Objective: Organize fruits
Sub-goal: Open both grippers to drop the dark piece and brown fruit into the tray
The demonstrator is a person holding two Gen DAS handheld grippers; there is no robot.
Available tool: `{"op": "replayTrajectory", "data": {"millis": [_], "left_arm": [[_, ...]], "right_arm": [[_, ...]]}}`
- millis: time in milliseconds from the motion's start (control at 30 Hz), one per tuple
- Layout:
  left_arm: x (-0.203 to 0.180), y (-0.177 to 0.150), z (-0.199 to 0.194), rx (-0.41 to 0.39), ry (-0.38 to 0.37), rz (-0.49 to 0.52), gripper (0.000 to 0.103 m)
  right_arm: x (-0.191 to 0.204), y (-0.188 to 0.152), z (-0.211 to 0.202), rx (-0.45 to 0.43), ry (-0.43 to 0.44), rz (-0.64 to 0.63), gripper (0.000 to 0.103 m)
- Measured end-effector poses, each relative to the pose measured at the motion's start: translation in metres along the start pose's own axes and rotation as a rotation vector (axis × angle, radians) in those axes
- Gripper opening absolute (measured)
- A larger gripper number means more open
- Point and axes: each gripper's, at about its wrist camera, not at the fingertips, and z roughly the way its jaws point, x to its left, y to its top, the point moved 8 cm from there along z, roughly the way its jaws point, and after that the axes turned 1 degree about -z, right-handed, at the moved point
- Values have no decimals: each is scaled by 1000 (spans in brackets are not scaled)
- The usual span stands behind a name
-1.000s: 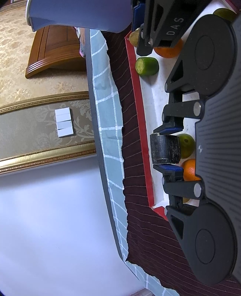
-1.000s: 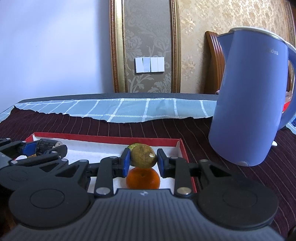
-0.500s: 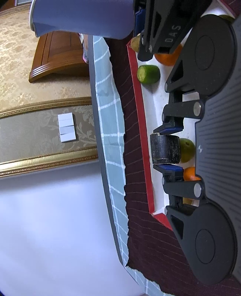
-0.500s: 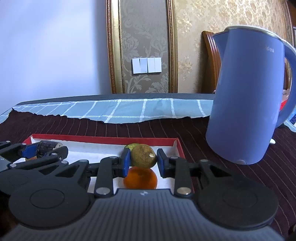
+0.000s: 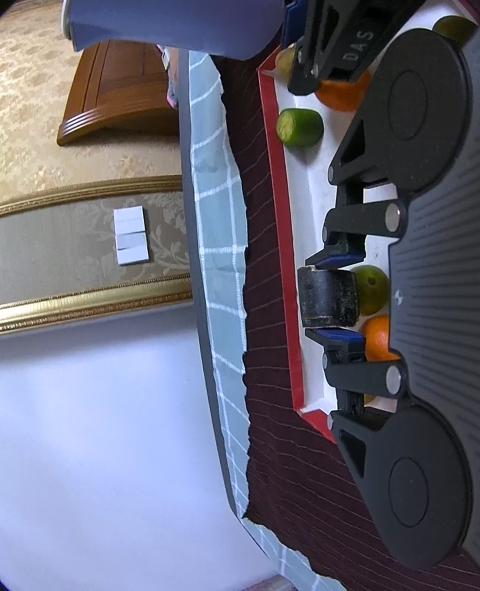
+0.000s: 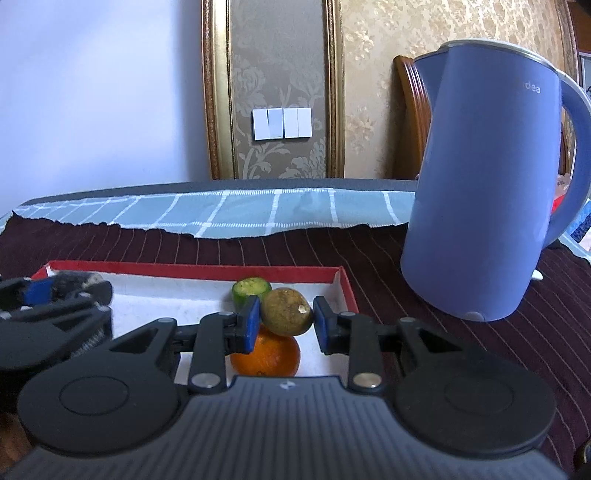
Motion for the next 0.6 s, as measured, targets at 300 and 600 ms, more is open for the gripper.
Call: {"op": "replayTrajectory", "data": {"millis": [300,600], "left_arm": [[-3,-2,-2,-7,15,26,32],[-1,-1,-7,-26,30,30,65]], "right_arm": [[4,-1,1,-12,-23,-41,53],[4,-2,-2,-21,-26,-49,62]]}}
